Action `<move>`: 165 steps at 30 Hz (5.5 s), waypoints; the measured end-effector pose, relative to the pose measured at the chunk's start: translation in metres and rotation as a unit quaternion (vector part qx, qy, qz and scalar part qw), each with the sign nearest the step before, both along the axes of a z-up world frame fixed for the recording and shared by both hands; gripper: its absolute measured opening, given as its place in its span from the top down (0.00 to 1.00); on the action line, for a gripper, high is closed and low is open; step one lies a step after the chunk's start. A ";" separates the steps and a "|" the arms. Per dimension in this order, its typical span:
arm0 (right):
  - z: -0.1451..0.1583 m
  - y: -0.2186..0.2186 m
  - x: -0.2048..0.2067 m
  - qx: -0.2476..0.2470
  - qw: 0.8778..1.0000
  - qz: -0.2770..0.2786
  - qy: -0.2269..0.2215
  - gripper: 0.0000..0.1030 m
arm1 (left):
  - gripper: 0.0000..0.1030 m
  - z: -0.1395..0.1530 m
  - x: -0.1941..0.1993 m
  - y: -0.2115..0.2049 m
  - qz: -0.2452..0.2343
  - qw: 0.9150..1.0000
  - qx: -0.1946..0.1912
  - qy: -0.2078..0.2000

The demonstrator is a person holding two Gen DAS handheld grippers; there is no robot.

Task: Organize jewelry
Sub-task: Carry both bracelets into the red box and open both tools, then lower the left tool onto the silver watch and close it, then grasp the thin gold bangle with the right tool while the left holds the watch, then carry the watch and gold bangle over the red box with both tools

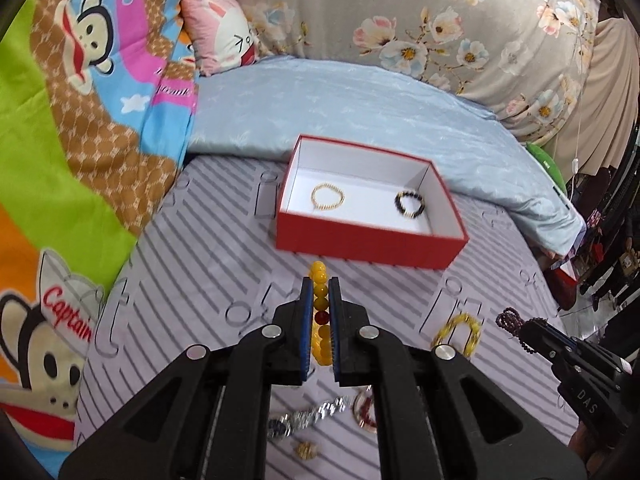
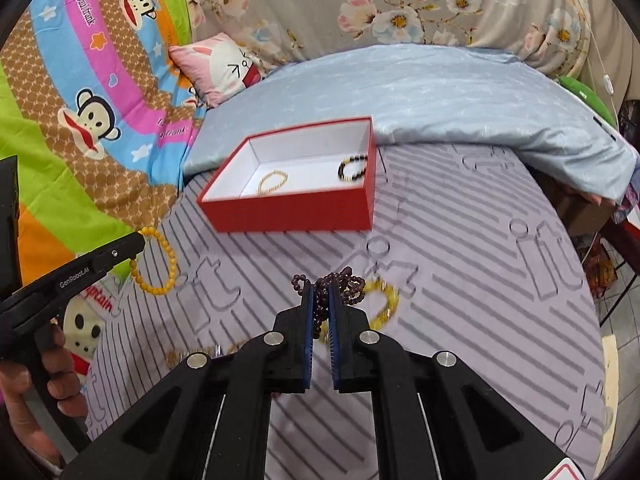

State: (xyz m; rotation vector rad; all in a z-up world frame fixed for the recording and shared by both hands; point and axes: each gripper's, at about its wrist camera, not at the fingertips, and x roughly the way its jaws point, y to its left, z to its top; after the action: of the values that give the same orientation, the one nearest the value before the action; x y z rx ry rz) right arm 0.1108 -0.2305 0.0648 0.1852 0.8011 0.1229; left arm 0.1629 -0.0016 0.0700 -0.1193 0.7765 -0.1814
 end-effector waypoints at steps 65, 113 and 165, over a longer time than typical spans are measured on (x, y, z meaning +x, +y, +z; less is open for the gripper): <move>-0.068 0.002 -0.028 -0.002 0.996 0.015 0.089 0.81 | 0.60 -0.081 -0.031 0.032 0.024 0.996 0.035 0.080; -0.082 0.066 -0.027 0.008 0.989 0.090 0.114 0.80 | 0.71 -0.118 -0.067 0.012 0.033 0.997 0.061 0.045; -0.001 0.009 0.022 0.030 0.999 0.037 0.014 0.96 | 0.72 -0.007 -0.019 -0.016 -0.025 1.000 0.006 -0.009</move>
State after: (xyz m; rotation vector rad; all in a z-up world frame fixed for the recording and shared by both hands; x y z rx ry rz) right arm 0.1327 -0.2210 0.0633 0.2140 0.8339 0.2153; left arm 0.1440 -0.0173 0.0633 -0.0872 0.7635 -0.2253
